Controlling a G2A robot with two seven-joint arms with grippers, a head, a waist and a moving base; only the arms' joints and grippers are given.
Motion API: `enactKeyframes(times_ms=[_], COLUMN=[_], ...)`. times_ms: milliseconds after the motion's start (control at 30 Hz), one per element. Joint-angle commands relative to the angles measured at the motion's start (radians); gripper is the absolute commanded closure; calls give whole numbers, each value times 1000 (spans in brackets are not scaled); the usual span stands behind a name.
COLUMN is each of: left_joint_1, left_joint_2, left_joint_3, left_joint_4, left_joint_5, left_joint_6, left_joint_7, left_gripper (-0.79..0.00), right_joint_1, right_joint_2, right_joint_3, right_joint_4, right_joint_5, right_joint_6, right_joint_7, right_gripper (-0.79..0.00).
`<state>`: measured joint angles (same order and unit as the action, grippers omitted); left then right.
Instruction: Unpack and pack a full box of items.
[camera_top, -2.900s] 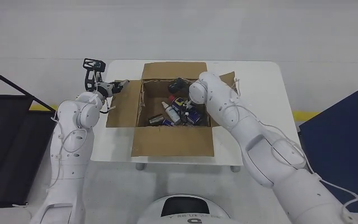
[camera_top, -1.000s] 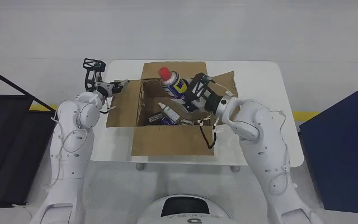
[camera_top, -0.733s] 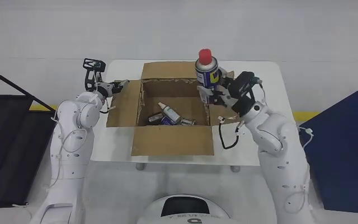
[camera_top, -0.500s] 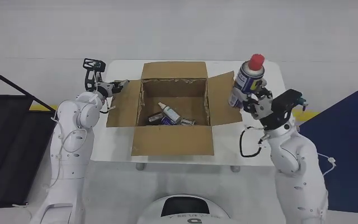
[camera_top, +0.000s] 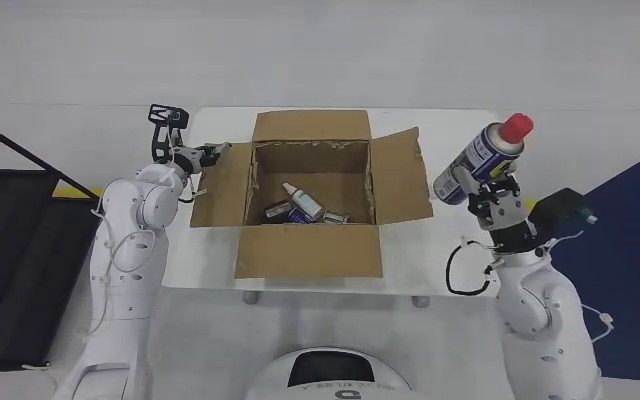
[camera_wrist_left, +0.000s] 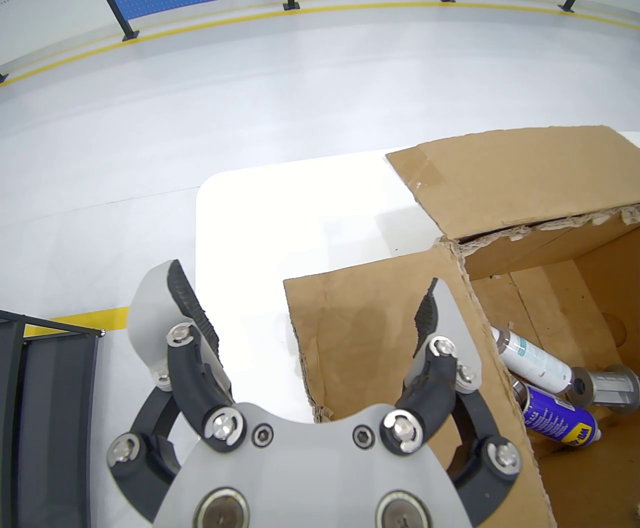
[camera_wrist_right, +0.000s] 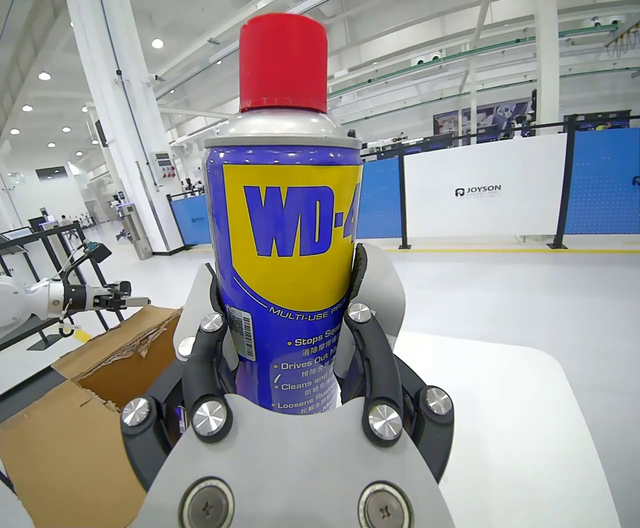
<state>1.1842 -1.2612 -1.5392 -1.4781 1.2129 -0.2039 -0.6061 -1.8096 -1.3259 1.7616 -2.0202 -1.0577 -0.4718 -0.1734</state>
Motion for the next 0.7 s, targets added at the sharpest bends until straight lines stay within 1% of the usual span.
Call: enactKeyframes(times_ms=[0, 100, 133, 233, 367, 500, 667], left_joint_1=[0, 0, 0, 0, 0, 0, 0], left_joint_2=[0, 0, 0, 0, 0, 0, 0], left_joint_3=[0, 0, 0, 0, 0, 0, 0], left_joint_4=[0, 0, 0, 0, 0, 0, 0], left_joint_5=[0, 0, 0, 0, 0, 0, 0], left_joint_6=[0, 0, 0, 0, 0, 0, 0], left_joint_7=[0, 0, 0, 0, 0, 0, 0], left_gripper=[-785, -785, -785, -785, -785, -785, -785], right_joint_1=[27, 118, 154, 253, 370, 457, 508], right_joint_2=[-2, -5, -4, -2, 0, 4, 11], right_joint_3=[-12, -51, -62, -87, -104, -99, -87], right_joint_4=[15, 105, 145, 284, 475, 617, 712], right_joint_5=[-8, -16, -23, -70, -60, -57, -75], right_joint_6=[62, 147, 158, 155, 169, 187, 204], right_joint_7=[10, 38, 53, 54, 73, 115, 137], right_gripper=[0, 0, 0, 0, 0, 0, 0])
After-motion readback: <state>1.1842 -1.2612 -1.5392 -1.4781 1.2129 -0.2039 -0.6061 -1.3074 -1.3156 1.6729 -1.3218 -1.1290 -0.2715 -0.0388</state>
